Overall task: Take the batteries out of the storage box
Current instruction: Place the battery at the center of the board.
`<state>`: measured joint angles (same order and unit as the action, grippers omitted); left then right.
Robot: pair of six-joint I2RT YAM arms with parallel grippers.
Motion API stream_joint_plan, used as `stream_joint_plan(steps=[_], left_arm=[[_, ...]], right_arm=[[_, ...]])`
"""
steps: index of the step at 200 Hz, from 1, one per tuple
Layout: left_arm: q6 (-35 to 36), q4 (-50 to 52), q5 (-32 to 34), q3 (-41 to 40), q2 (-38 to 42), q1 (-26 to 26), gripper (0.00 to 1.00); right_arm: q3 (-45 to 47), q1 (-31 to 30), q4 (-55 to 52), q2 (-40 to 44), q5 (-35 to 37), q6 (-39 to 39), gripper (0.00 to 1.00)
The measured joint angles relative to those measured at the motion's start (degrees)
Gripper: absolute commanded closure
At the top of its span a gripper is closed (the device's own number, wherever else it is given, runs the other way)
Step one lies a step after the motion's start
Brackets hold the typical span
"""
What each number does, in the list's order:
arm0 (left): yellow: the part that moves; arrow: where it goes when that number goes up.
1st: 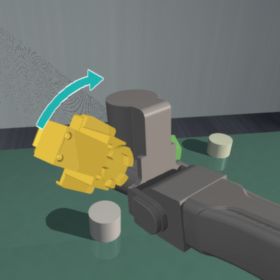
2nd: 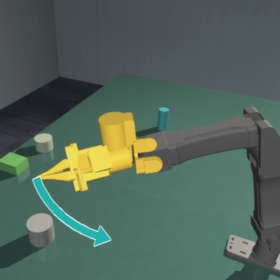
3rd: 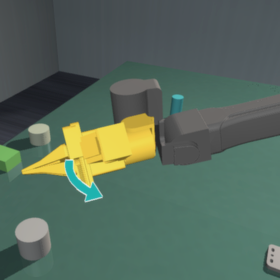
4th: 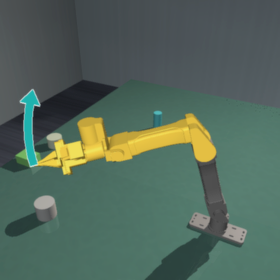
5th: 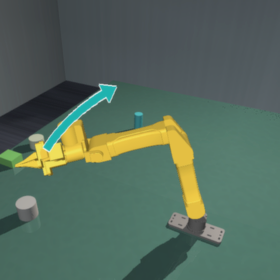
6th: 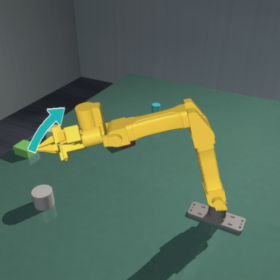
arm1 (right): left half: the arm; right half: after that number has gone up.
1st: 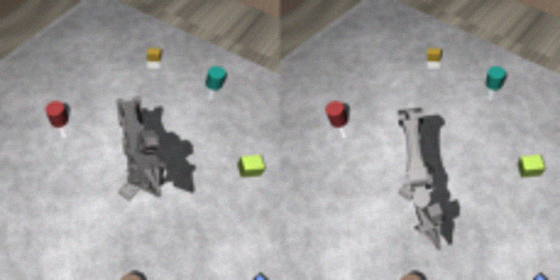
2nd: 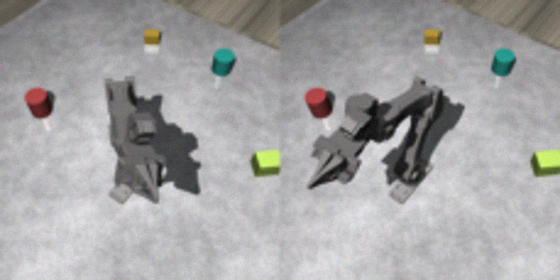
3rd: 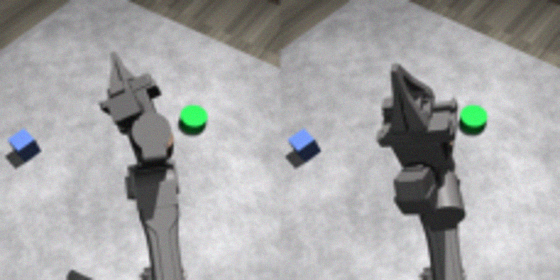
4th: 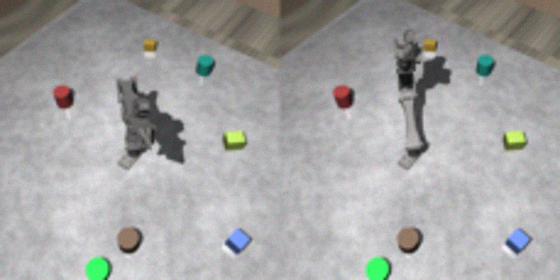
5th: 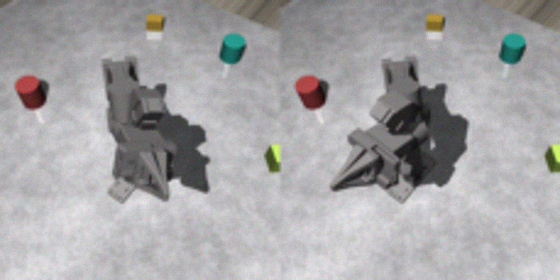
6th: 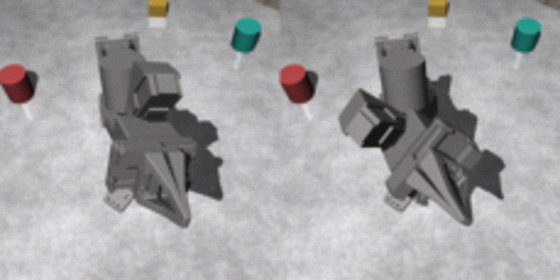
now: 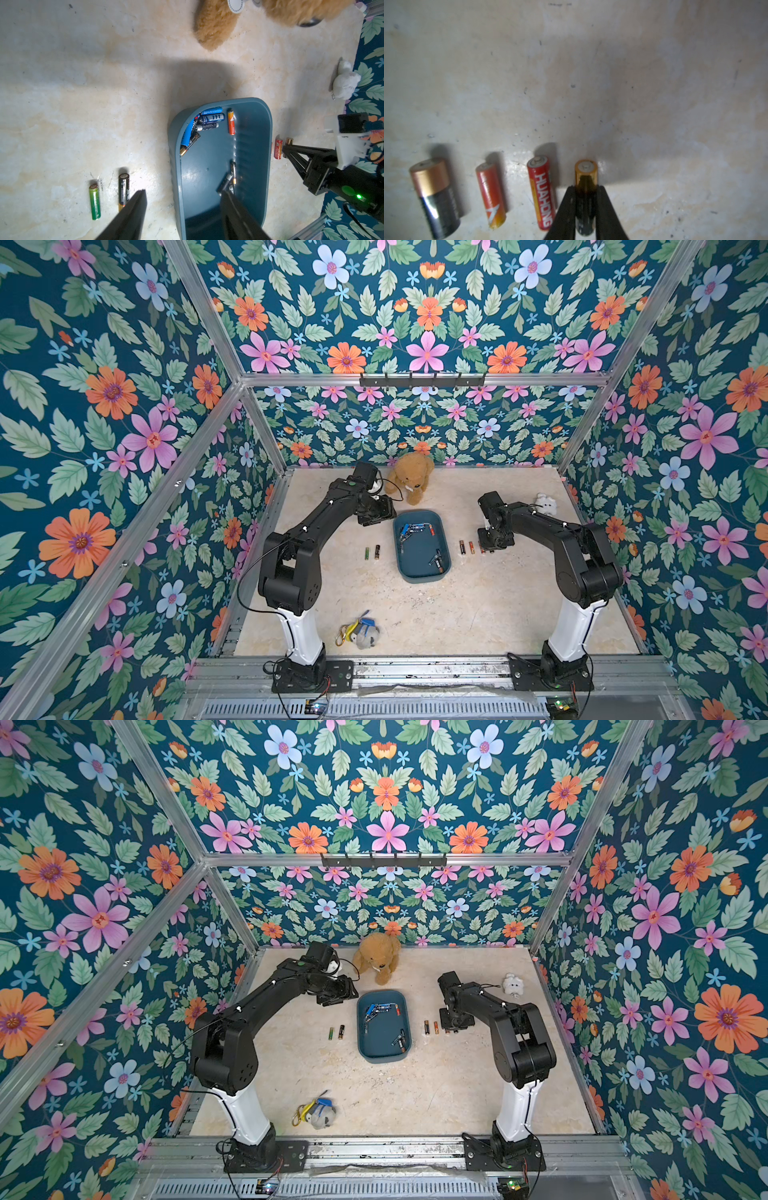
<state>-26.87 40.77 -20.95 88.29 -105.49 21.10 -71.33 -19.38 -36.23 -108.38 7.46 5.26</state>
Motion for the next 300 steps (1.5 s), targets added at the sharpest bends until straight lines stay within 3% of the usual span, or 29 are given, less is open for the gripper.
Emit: stream_joint_plan(steps=[300], left_arm=[[-0.1,0.0,0.0,0.3,-0.1,0.4,0.37]], right_arm=[[0.0,0.5,0.2,-0.3,0.0,-0.6,0.73]])
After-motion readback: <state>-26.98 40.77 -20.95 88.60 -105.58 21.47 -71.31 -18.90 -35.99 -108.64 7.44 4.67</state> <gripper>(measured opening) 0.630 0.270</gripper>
